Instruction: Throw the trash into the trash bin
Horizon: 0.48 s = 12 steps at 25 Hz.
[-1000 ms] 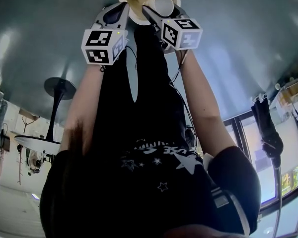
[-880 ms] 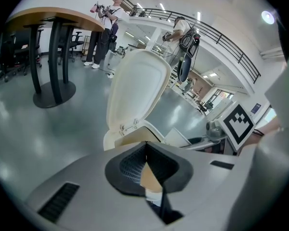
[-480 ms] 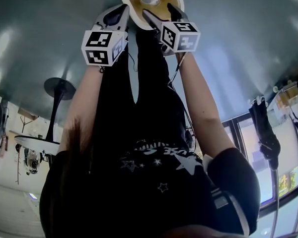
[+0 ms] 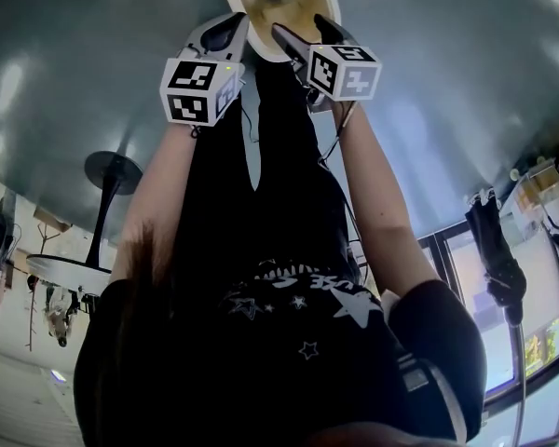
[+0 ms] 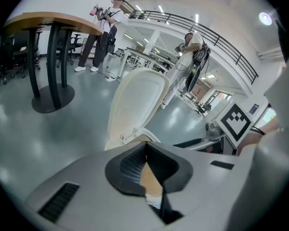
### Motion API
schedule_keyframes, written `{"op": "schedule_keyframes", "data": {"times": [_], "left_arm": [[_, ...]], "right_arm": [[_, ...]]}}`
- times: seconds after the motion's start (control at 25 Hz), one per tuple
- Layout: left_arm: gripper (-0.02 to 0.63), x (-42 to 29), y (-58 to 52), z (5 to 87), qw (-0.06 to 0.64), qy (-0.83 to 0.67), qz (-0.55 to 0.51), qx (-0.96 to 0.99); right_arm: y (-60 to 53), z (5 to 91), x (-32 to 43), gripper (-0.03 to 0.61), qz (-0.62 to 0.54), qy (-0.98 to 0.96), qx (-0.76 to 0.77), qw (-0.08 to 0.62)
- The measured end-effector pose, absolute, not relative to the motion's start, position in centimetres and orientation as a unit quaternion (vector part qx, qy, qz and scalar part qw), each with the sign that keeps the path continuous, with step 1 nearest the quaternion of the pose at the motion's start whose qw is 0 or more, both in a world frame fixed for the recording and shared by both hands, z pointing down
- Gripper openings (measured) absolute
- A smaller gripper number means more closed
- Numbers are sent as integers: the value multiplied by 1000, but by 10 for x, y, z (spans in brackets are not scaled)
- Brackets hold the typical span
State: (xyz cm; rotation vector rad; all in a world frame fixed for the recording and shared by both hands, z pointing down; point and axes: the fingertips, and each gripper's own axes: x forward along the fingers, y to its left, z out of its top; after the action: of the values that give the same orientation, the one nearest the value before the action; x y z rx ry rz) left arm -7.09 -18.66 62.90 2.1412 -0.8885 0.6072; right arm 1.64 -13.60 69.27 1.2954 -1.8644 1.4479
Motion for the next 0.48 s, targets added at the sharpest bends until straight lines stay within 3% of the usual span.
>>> {"op": "schedule_keyframes", "data": {"times": [0.36,0.48], "left_arm": [[12,-42,-186,573,332,-344,219,851],[12,-35,-182,557,323,-346,208,856]], "right_arm": [[-139,633,38,393,504,-696,472,198],[-136,619,44,332,492,-700,479,196]]}}
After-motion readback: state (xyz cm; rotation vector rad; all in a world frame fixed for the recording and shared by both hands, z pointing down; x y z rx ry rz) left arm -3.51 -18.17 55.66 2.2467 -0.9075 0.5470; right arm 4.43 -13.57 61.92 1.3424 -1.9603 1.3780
